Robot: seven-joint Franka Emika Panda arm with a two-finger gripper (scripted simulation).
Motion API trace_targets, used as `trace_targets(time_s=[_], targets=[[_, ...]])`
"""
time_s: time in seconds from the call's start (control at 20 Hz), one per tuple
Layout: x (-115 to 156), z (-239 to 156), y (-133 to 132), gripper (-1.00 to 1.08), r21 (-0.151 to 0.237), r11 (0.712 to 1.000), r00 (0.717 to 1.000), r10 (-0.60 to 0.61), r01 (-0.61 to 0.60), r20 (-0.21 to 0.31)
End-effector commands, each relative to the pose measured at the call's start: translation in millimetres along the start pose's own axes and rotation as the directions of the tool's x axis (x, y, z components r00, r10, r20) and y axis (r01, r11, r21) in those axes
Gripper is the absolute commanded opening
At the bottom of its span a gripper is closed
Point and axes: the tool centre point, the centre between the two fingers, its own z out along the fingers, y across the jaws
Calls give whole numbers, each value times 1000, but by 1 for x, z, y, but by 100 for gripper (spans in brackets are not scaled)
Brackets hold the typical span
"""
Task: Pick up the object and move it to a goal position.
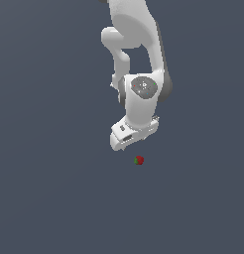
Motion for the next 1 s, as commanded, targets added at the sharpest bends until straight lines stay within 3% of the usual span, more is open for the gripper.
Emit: trace_targets(time_s=[0.0, 0.2, 0.45, 0.95], targets=[[4, 5, -1, 100, -1, 997, 997, -77, 77, -1], [10, 13, -2, 100, -2, 981, 981, -195, 195, -3], [18, 23, -4, 100, -3, 941, 941, -339, 339, -7], [33, 42, -9, 100, -8, 804, 804, -595, 595, -18]])
